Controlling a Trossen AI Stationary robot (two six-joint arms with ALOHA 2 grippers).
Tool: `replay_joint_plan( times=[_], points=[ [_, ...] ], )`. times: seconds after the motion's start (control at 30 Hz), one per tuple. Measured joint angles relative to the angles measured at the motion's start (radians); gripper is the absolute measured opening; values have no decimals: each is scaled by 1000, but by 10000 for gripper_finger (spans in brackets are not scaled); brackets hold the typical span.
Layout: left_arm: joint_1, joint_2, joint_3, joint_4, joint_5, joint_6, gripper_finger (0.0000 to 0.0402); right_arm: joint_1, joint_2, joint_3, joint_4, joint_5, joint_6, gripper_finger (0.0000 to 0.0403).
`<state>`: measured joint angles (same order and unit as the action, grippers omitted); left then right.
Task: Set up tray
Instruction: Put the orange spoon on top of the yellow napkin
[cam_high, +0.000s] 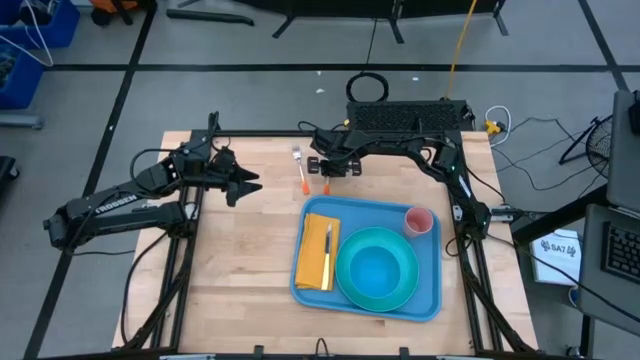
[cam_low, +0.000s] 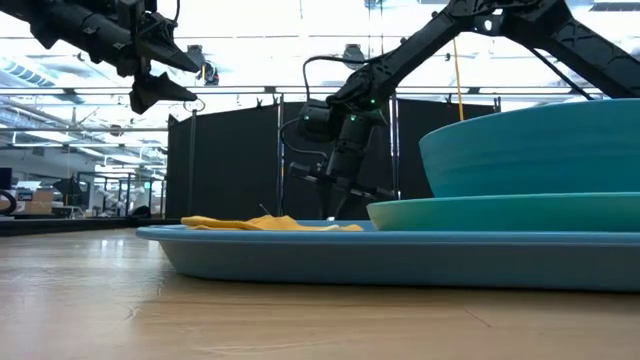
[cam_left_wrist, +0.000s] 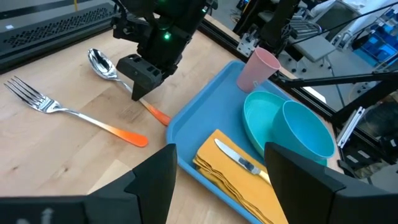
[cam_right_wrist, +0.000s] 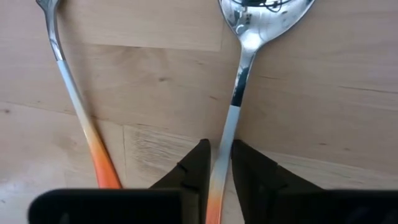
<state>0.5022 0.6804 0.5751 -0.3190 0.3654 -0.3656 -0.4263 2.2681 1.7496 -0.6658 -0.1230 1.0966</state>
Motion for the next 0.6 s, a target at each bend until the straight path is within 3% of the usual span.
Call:
replay_joint_plan(
  times=[0.3,0.6],
  points=[
    [0,0,0,-40,0,5,246,0,0,0,-14,-7,4,9],
    [0,0,0,-54,1,7,246,2,-6,0,-95,11,24,3]
  ],
)
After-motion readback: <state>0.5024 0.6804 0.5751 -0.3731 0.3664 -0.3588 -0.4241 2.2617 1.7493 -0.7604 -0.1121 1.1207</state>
